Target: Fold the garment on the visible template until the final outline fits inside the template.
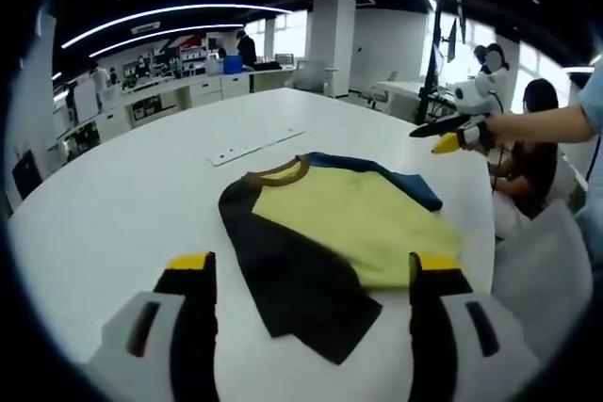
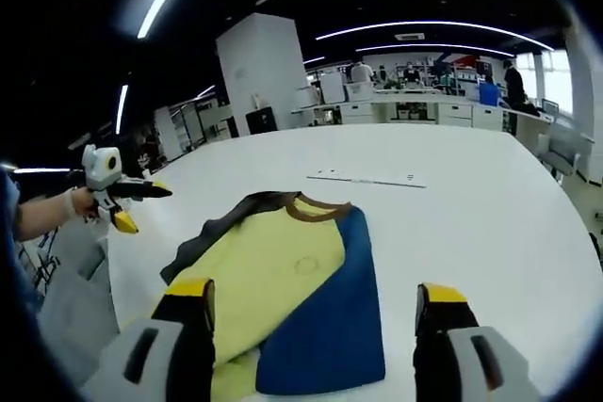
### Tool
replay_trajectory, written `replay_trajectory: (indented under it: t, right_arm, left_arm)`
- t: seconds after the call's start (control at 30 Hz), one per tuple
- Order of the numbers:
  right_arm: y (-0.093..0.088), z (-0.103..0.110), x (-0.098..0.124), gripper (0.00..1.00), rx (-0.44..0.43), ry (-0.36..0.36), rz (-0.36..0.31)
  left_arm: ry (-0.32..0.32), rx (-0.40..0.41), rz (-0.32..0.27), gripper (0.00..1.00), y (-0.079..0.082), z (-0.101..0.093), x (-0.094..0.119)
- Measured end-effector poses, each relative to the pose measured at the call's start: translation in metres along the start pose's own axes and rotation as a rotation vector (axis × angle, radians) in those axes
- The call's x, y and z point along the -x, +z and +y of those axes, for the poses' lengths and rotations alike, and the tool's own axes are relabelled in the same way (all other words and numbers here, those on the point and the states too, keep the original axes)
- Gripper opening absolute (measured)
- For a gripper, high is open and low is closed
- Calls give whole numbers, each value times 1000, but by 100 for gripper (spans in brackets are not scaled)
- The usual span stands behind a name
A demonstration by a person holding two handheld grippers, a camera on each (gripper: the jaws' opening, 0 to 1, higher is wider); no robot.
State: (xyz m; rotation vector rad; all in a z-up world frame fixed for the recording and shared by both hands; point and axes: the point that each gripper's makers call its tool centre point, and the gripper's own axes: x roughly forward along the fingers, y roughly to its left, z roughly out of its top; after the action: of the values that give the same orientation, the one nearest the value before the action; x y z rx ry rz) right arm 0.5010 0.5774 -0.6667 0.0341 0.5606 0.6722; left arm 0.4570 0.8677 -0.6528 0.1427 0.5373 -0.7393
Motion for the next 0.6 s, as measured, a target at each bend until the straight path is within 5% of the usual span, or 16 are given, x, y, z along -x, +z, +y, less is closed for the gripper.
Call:
replay_trajectory:
  t: [0.6]
  right_arm:
    - [-37,8,26,81,-87,-96,15]
  left_arm:
    - [14,-14,-12,80,-21,6,63]
